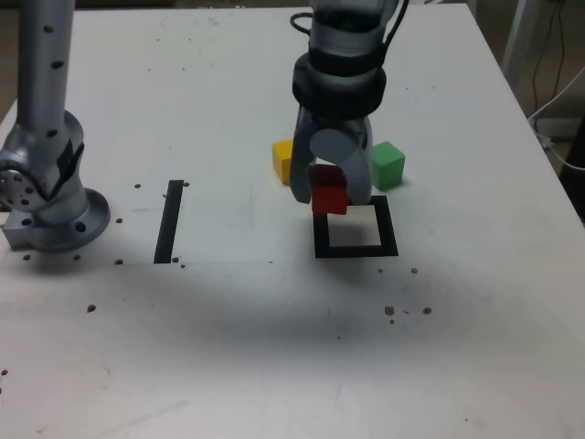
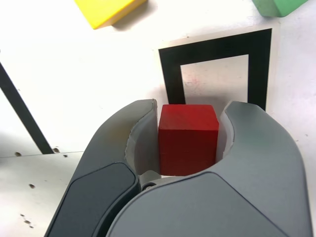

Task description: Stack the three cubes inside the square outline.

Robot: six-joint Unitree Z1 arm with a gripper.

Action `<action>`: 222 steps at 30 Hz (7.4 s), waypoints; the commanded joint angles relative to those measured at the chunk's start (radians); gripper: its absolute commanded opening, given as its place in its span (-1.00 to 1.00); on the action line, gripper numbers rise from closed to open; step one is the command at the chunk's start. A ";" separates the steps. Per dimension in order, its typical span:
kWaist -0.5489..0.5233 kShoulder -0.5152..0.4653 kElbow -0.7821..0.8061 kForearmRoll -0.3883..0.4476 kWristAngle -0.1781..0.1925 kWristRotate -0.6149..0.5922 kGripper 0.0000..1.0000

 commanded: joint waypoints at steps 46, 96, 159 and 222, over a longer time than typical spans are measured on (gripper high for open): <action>0.033 0.082 0.051 -0.123 -0.034 -0.025 0.81; 0.364 -0.036 0.258 -0.161 0.052 0.006 0.69; 0.012 0.017 -0.129 0.089 -0.043 0.084 -0.87; 0.024 0.082 -0.100 0.052 -0.008 0.092 -0.24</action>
